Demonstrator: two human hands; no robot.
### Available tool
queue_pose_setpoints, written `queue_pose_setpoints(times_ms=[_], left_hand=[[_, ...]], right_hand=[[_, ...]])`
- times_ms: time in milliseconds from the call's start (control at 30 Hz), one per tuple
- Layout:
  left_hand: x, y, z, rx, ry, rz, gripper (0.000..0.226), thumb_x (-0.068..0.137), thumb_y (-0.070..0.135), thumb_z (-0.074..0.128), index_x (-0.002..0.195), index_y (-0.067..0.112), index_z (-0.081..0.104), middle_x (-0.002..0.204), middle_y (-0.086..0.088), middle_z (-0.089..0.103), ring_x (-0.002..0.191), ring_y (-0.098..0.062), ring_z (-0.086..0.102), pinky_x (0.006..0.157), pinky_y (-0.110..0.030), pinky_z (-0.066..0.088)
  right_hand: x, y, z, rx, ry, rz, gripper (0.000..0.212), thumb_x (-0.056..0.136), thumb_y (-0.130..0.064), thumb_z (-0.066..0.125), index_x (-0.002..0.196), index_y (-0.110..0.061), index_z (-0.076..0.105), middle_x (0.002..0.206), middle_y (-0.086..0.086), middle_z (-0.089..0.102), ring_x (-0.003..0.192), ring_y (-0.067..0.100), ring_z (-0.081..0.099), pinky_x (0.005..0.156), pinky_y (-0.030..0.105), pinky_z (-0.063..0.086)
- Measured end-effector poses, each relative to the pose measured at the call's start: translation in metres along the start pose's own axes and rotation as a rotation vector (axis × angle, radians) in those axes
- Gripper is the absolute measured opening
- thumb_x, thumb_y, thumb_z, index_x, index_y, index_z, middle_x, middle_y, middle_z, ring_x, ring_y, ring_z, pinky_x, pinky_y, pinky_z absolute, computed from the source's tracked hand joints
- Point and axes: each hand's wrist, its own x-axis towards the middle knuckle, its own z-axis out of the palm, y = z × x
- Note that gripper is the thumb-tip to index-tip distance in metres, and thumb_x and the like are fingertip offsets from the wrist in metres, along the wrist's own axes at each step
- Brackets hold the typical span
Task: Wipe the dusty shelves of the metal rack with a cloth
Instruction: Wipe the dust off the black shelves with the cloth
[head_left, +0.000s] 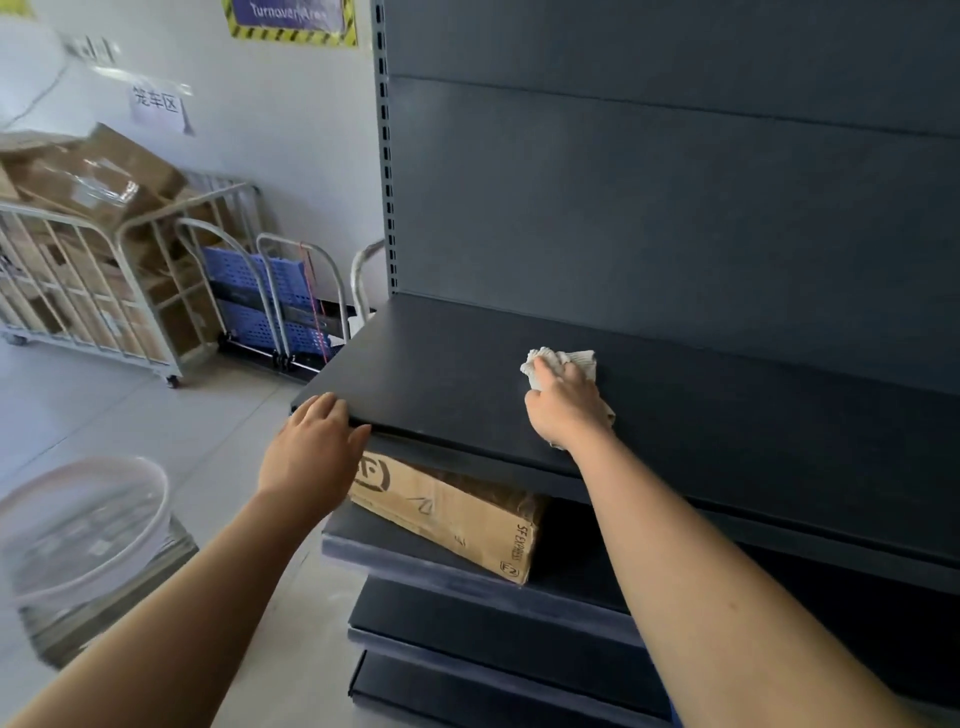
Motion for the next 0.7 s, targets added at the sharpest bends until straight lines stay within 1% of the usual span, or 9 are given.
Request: queue_pose_setpoints(times_ms=[100, 200, 300, 367, 433, 467, 567, 667, 700], left_hand=[[0.003, -0.016, -0.004, 0.009, -0.012, 0.006, 0.029, 0.096, 0.036, 0.045, 0.106, 0.012, 0.056, 0.126, -0.007, 0.056, 0.124, -0.026, 0.048, 0.101, -0.041, 0.043], [0.006, -0.028, -0.009, -0.003, -0.023, 0.03, 0.027, 0.097, 0.036, 0.044, 0.108, 0.015, 0.056, 0.127, -0.004, 0.056, 0.124, -0.024, 0.049, 0.101, -0.041, 0.044], [0.01, -0.038, -0.014, -0.023, -0.046, 0.054, 0.026, 0.098, 0.032, 0.045, 0.111, 0.014, 0.057, 0.126, -0.003, 0.056, 0.12, -0.024, 0.051, 0.1, -0.038, 0.044], [0.012, -0.044, -0.016, -0.045, -0.06, 0.091, 0.023, 0.097, 0.03, 0.046, 0.108, 0.013, 0.058, 0.122, -0.004, 0.057, 0.115, -0.023, 0.053, 0.097, -0.038, 0.046], [0.015, -0.048, -0.018, -0.051, -0.087, 0.124, 0.022, 0.097, 0.027, 0.046, 0.103, 0.011, 0.059, 0.116, -0.005, 0.057, 0.111, -0.024, 0.054, 0.093, -0.038, 0.048], [0.015, -0.05, -0.018, -0.053, -0.097, 0.139, 0.021, 0.097, 0.025, 0.046, 0.103, 0.01, 0.059, 0.116, -0.006, 0.057, 0.111, -0.025, 0.054, 0.092, -0.038, 0.048], [0.016, -0.054, -0.022, -0.099, -0.104, 0.133, 0.023, 0.097, 0.024, 0.047, 0.111, 0.01, 0.059, 0.13, -0.007, 0.055, 0.118, -0.025, 0.052, 0.095, -0.037, 0.046], [0.018, -0.059, -0.022, -0.096, -0.14, 0.16, 0.019, 0.097, 0.026, 0.045, 0.103, 0.013, 0.057, 0.123, -0.005, 0.056, 0.112, -0.024, 0.054, 0.09, -0.037, 0.049], [0.018, -0.06, -0.022, -0.095, -0.143, 0.167, 0.019, 0.097, 0.026, 0.045, 0.102, 0.013, 0.057, 0.122, -0.005, 0.056, 0.113, -0.024, 0.054, 0.09, -0.038, 0.05]], right_hand=[[0.002, -0.031, 0.008, -0.023, -0.06, -0.094, 0.054, 0.093, -0.028, 0.035, 0.146, -0.029, 0.028, 0.157, 0.008, 0.019, 0.141, 0.031, 0.022, 0.115, 0.039, 0.019], [0.0, -0.064, 0.018, -0.025, -0.117, -0.154, 0.054, 0.094, -0.03, 0.033, 0.147, -0.033, 0.024, 0.158, 0.004, 0.017, 0.142, 0.03, 0.021, 0.115, 0.04, 0.02], [-0.007, -0.096, 0.03, 0.029, -0.184, -0.239, 0.053, 0.094, -0.029, 0.032, 0.146, -0.036, 0.026, 0.158, 0.001, 0.018, 0.142, 0.029, 0.021, 0.116, 0.041, 0.019], [-0.017, -0.114, 0.036, 0.081, -0.211, -0.295, 0.053, 0.093, -0.027, 0.035, 0.145, -0.038, 0.031, 0.158, -0.001, 0.021, 0.143, 0.026, 0.023, 0.117, 0.038, 0.02], [-0.029, -0.125, 0.037, 0.141, -0.232, -0.309, 0.052, 0.091, -0.023, 0.038, 0.141, -0.04, 0.038, 0.157, -0.002, 0.024, 0.142, 0.023, 0.025, 0.116, 0.035, 0.022], [-0.035, -0.128, 0.037, 0.171, -0.242, -0.301, 0.053, 0.09, -0.02, 0.04, 0.138, -0.041, 0.042, 0.156, -0.002, 0.026, 0.142, 0.022, 0.026, 0.116, 0.033, 0.022], [-0.058, -0.131, 0.034, 0.233, -0.236, -0.282, 0.057, 0.085, -0.012, 0.044, 0.13, -0.045, 0.051, 0.154, -0.005, 0.031, 0.139, 0.019, 0.032, 0.114, 0.032, 0.029], [-0.082, -0.129, 0.033, 0.334, -0.18, -0.249, 0.061, 0.081, 0.003, 0.046, 0.119, -0.041, 0.063, 0.148, -0.007, 0.041, 0.133, 0.015, 0.041, 0.104, 0.019, 0.033], [-0.09, -0.127, 0.034, 0.369, -0.161, -0.233, 0.06, 0.08, 0.006, 0.048, 0.114, -0.038, 0.066, 0.145, -0.006, 0.045, 0.131, 0.014, 0.043, 0.103, 0.019, 0.034]])
